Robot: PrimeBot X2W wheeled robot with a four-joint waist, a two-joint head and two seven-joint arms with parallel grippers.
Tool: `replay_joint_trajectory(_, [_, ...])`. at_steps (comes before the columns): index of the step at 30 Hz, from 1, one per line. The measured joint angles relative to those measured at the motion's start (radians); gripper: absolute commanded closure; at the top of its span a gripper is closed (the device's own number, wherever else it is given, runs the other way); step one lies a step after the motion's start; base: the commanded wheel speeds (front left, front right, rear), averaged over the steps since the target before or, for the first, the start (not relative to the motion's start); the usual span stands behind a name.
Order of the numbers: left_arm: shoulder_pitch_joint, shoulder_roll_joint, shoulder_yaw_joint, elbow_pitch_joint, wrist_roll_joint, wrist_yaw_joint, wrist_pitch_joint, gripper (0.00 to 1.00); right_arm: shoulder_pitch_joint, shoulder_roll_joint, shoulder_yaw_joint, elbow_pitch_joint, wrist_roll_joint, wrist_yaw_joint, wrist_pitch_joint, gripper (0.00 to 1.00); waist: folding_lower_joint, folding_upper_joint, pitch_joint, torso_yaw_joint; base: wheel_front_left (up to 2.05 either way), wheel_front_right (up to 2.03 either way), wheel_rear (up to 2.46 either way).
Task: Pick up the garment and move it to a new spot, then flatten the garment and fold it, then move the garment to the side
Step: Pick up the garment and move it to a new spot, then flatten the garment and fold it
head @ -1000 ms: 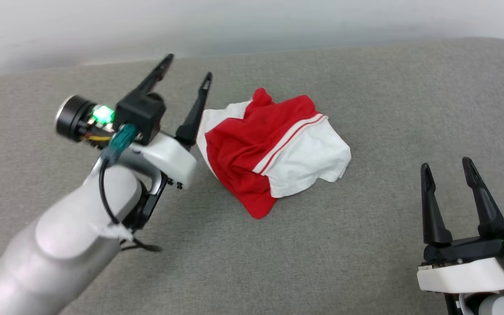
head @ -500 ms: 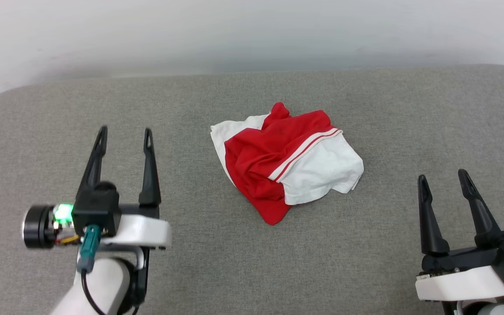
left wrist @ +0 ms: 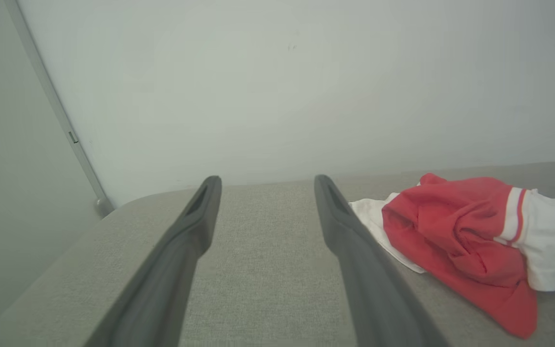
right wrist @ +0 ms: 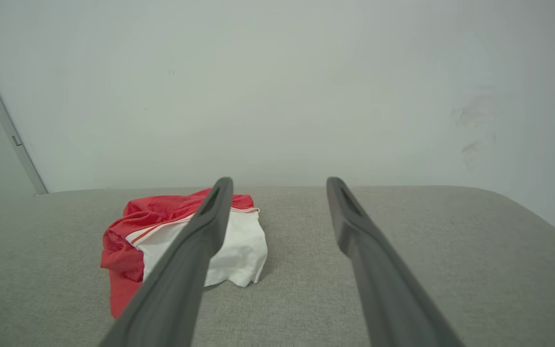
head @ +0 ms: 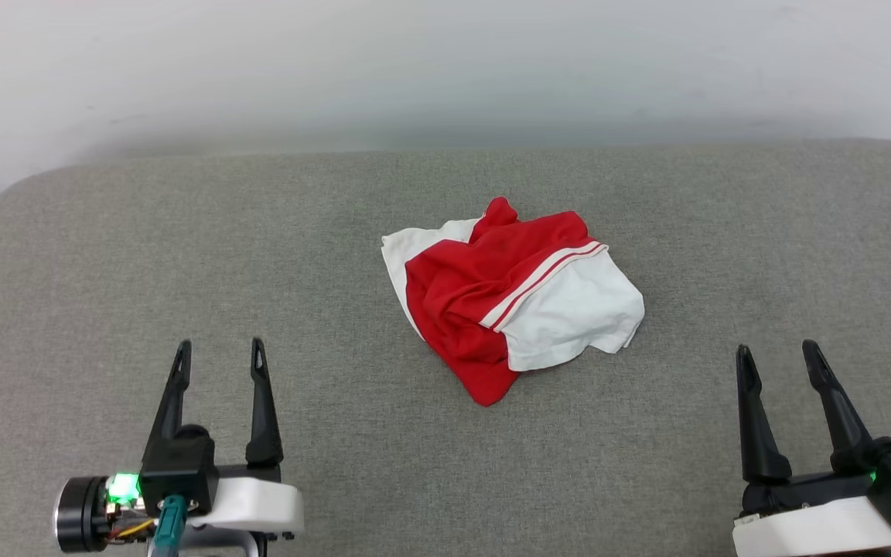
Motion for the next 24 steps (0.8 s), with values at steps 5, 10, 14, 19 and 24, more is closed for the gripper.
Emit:
replay_joint_trajectory(5, [0.054,-0.041,0.053,-0.001,0.032,-0.048,0.000,0.00,0.023,0.000,-0.004,0.010,0.017,0.000,0.000,0.00,0.0000,0.0000,-0.016,0.001,0.00,0.00,0.00])
replay_joint_trajectory(10, [0.093,-0.078,0.097,-0.004,0.055,-0.092,0.000,0.00,0.046,0.000,-0.012,0.014,0.030,0.000,0.000,0.00,0.0000,0.0000,-0.035,0.001,0.00,0.00,0.00])
replay_joint_trajectory(14, [0.124,-0.110,0.138,-0.003,0.076,-0.137,0.000,0.00,0.062,0.000,-0.016,0.016,0.037,0.000,0.000,0.00,0.0000,0.0000,-0.056,0.000,0.00,0.00,0.00])
replay_joint_trajectory(19, [0.141,-0.132,0.161,-0.001,0.091,-0.161,0.000,0.00,0.072,0.000,-0.016,0.019,0.040,0.000,0.000,0.00,0.0000,0.0000,-0.067,0.001,0.00,0.00,0.00])
replay_joint_trajectory(24, [0.150,-0.145,0.178,0.000,0.106,-0.178,0.000,0.00,0.076,0.000,-0.014,0.018,0.040,0.000,0.000,0.00,0.0000,0.0000,-0.070,0.001,0.00,0.00,0.00])
